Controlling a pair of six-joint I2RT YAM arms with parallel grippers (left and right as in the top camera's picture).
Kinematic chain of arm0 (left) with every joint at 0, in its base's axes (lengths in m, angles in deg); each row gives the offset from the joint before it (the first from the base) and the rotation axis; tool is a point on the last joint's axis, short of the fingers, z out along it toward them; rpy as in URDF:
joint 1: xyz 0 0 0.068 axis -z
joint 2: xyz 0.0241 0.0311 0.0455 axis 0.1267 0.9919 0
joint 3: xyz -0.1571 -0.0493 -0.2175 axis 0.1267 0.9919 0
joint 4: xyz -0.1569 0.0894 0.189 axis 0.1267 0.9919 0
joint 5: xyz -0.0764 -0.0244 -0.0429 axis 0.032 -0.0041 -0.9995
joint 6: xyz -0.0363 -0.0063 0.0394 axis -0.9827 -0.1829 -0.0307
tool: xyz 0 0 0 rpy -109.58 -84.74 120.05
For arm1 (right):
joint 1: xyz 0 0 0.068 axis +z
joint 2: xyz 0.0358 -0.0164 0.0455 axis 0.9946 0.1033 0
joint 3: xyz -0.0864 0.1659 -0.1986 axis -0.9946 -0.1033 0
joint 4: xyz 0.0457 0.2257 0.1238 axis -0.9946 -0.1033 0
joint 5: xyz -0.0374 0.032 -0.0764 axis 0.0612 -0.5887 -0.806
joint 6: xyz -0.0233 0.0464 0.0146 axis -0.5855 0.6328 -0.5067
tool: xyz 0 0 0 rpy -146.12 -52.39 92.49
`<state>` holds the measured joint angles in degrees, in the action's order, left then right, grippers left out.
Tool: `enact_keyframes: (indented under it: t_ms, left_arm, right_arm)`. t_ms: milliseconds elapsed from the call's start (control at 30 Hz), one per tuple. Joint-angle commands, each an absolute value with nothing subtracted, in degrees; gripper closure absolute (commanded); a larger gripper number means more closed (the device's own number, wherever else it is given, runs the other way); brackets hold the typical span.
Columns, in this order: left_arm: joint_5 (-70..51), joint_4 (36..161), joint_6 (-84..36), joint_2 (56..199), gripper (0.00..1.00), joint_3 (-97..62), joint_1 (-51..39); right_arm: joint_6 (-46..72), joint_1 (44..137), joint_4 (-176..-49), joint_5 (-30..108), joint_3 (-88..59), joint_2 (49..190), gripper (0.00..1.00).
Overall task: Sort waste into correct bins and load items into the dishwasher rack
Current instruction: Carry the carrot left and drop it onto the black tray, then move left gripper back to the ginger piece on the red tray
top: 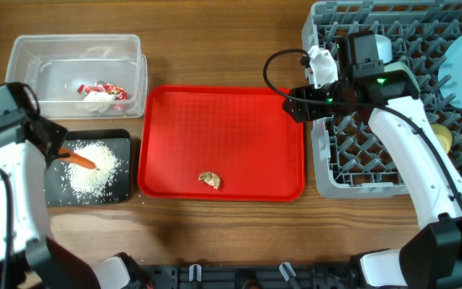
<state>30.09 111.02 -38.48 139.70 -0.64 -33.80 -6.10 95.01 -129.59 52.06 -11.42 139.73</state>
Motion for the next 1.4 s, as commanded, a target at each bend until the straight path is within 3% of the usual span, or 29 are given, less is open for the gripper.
enact_keyframes:
  t_ms: [0, 367, 500, 833, 967, 1167, 1367]
  left_arm:
    - [31.4, 109.9, -37.6, 145.2, 0.75, -1.6, -37.1]
    - [31.1, 108.3, -37.6, 157.1, 0.73, -1.5, -38.7]
    - [31.2, 108.2, -37.6, 157.4, 0.58, -1.5, -38.7]
    - [28.2, 110.3, -37.5, 154.3, 0.48, -3.7, -38.5]
    - [20.1, 111.1, -34.6, 149.2, 0.45, -5.8, -37.1]
    - [7.1, 111.8, -31.7, 143.2, 0.39, -6.0, -27.2]
    - [5.8, 114.6, -31.7, 144.2, 0.31, -5.9, -11.0]
  right_arm:
    - [-5.3, 94.9, -129.6, 51.6, -11.6, 139.1, 0.25]
    - [-5.3, 94.9, -129.6, 51.6, -11.6, 139.1, 0.25]
    - [-5.3, 94.9, -129.6, 51.6, -11.6, 139.1, 0.25]
    - [-5.4, 94.9, -129.6, 51.6, -11.6, 139.1, 0.25]
    - [-5.4, 94.9, -129.6, 51.6, -11.6, 139.1, 0.25]
    - [-5.4, 94.9, -129.5, 51.6, -11.6, 139.1, 0.25]
    - [-5.4, 94.9, -129.5, 51.6, -11.6, 139.1, 0.24]
